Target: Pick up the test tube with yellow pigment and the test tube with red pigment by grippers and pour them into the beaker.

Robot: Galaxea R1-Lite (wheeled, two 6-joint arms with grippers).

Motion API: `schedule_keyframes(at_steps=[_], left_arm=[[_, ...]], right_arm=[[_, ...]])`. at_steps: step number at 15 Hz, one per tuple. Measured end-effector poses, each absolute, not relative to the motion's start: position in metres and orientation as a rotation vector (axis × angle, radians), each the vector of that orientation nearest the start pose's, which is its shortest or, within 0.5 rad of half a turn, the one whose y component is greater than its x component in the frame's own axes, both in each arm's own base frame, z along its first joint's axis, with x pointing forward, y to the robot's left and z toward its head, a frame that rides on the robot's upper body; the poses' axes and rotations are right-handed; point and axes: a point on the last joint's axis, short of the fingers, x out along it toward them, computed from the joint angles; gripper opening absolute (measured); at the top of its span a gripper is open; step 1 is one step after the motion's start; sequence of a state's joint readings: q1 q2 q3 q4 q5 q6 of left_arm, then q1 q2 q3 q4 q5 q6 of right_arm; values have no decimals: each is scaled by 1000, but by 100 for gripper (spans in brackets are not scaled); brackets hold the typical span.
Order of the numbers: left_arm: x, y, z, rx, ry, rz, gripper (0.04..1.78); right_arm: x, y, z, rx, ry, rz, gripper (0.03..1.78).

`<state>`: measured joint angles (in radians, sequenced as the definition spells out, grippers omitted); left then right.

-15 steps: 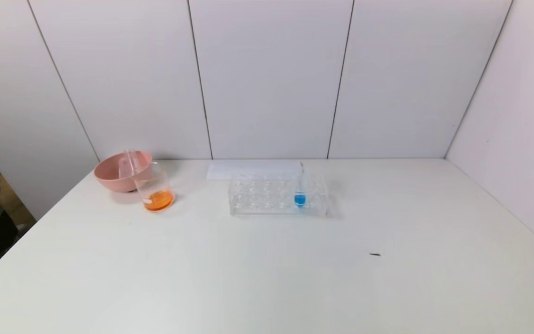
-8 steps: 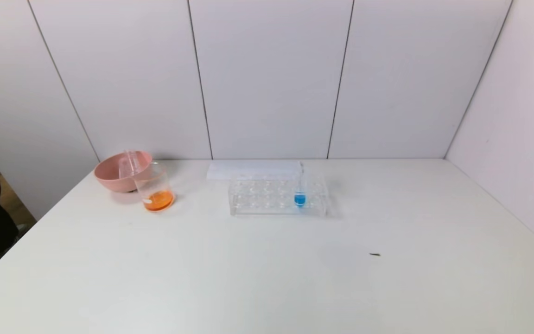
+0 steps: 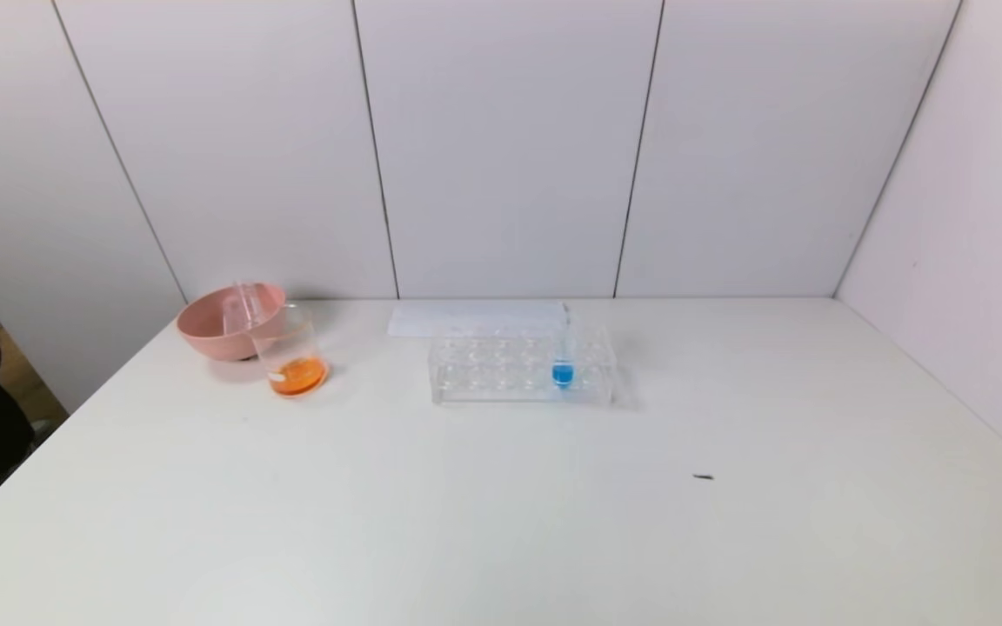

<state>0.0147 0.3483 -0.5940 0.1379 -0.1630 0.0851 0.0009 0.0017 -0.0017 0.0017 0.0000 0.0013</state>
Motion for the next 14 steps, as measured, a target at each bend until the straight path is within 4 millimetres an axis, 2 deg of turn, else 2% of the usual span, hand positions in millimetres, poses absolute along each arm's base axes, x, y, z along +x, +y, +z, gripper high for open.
schedule_keyframes(at_steps=[8,14], left_arm=[[-65,-5,211,113,-268,-160,176],[-76,-5,199,117,-407,-167,176]], right_arm=[[-23,0,76,1,2,1,170],[-23,0,76,1,2,1,170]])
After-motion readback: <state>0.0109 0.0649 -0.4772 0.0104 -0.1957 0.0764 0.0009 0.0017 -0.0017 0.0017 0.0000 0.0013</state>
